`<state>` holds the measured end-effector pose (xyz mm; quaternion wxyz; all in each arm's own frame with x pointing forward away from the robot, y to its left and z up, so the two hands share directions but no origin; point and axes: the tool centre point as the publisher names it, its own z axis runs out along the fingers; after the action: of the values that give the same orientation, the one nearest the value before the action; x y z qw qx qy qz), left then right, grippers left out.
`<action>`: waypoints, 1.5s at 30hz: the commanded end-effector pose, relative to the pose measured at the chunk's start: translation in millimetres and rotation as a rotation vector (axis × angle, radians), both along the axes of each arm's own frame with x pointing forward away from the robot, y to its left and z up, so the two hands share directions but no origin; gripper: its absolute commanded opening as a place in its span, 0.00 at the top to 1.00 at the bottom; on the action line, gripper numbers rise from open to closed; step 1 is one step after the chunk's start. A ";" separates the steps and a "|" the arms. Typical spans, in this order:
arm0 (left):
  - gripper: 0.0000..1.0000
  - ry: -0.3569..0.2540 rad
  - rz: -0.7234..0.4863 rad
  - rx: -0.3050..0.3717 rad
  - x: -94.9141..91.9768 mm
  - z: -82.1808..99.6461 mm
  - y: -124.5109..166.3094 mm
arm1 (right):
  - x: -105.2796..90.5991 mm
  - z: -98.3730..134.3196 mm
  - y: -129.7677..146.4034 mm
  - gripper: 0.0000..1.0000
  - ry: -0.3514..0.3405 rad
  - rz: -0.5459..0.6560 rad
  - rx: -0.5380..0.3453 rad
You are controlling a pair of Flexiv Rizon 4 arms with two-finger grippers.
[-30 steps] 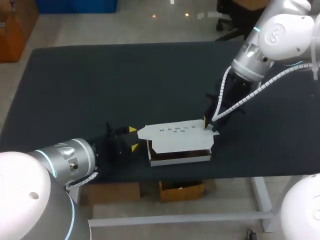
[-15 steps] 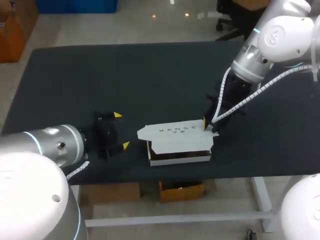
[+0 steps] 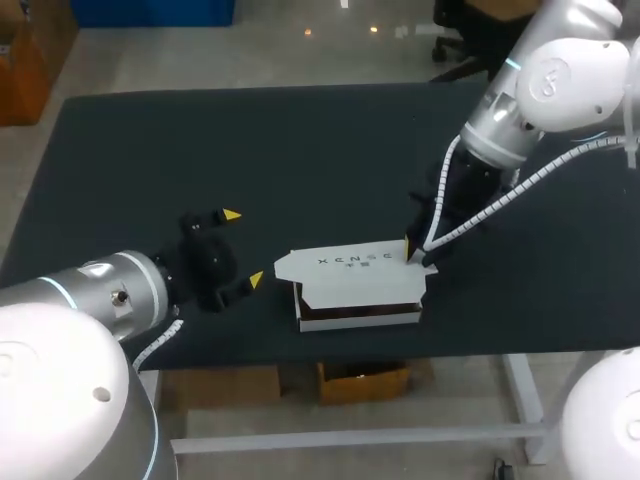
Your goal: Assemble the packaging by folding the flat box into shape, placing the metal phone stand inside, and closing the box properly
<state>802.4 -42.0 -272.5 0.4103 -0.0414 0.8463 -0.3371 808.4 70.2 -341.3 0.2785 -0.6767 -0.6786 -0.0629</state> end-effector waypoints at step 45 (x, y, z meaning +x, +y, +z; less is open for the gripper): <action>0.00 0.866 0.746 -0.088 25.8 40.7 -30.0 | -5.1 -1.4 -0.8 0.67 -0.042 -0.003 0.013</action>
<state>829.1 -56.6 -232.1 0.2319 -0.3608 0.7782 -0.4588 804.9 69.0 -341.7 0.2696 -0.6741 -0.6829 -0.0805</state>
